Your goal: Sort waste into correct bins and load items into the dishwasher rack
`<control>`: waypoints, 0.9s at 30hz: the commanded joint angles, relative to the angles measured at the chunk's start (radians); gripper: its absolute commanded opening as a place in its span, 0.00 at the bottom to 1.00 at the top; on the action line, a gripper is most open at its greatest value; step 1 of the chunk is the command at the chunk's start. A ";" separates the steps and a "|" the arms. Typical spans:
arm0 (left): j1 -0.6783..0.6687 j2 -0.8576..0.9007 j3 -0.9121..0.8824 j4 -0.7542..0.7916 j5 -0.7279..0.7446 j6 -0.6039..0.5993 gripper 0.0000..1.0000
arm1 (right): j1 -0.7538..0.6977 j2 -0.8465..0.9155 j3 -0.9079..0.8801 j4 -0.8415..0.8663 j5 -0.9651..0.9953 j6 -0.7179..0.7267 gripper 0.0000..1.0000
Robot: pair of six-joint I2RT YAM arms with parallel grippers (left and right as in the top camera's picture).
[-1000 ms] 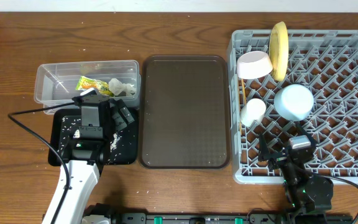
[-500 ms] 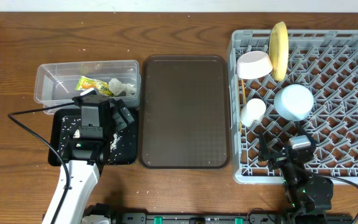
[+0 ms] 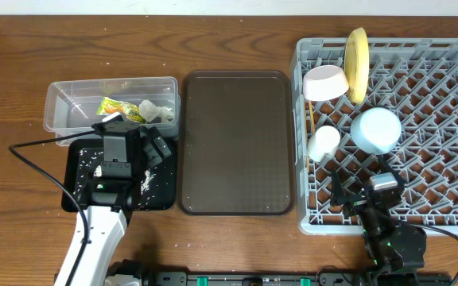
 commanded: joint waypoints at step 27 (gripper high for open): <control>0.003 -0.786 -0.285 -0.204 -0.027 0.006 0.98 | -0.005 -0.002 -0.002 -0.005 0.006 0.004 0.99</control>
